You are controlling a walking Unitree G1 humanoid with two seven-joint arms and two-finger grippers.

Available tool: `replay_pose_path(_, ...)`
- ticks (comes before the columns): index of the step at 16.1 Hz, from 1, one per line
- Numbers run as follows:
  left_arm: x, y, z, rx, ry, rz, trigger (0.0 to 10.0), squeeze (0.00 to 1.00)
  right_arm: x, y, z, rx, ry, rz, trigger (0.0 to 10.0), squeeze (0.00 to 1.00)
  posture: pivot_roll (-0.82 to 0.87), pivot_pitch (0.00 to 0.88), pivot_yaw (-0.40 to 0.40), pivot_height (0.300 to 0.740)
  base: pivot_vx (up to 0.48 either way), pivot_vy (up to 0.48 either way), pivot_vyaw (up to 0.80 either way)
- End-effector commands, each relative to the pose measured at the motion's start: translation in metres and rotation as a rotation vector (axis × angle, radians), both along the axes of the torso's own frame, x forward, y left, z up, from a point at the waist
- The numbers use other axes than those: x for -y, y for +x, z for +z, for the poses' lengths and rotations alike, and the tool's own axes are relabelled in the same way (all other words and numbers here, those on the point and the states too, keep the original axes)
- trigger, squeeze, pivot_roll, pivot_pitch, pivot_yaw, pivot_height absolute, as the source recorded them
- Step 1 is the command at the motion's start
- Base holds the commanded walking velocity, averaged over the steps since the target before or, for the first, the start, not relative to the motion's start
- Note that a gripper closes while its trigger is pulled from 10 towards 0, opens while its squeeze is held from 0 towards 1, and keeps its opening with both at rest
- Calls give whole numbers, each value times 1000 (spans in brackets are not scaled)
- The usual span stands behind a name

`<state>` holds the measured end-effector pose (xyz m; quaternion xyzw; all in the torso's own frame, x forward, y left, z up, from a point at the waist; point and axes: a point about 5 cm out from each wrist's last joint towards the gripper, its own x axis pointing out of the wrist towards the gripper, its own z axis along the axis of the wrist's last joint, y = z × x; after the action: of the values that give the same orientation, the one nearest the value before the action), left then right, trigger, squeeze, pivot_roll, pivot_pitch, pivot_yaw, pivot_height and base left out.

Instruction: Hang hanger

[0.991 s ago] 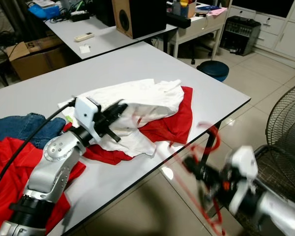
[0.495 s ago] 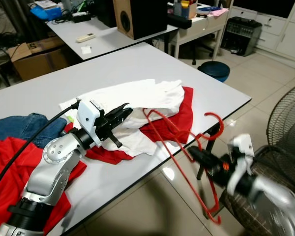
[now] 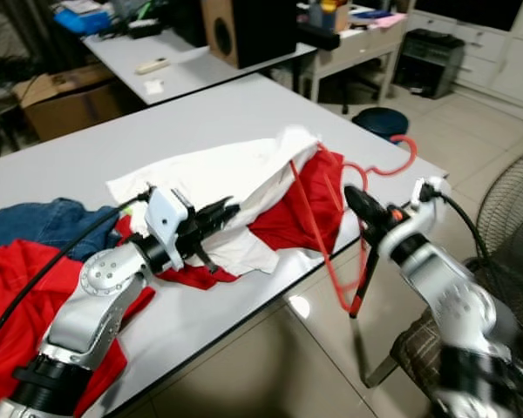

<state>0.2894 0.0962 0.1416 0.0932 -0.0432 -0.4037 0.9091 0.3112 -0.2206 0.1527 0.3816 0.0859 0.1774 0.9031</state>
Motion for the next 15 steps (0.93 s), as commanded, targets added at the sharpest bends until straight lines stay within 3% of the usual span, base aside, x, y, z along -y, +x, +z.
replay_pose_path(1,5,-3,-11,-50,45,-35,0,0,-1,9,4,-22,84,-35,10000,0,-57,37,88,740,0,0,0)
replay_pose_path(4,21,-14,-16,-67,61,-140,0,0,-19,38,13,-69,282,-71,10000,0,-48,59,85,740,0,0,0)
replay_pose_path(9,32,-20,-18,-40,128,-169,0,0,-44,63,22,-153,551,-109,10000,0,-9,107,67,740,0,0,0)
replay_pose_path(12,30,-31,-16,-44,119,-237,0,0,-41,73,23,-180,617,-183,10000,0,2,119,69,740,0,0,0)
replay_pose_path(15,37,-45,-5,-75,16,-331,0,0,-38,79,22,-187,611,-263,10000,0,18,123,70,740,0,0,0)
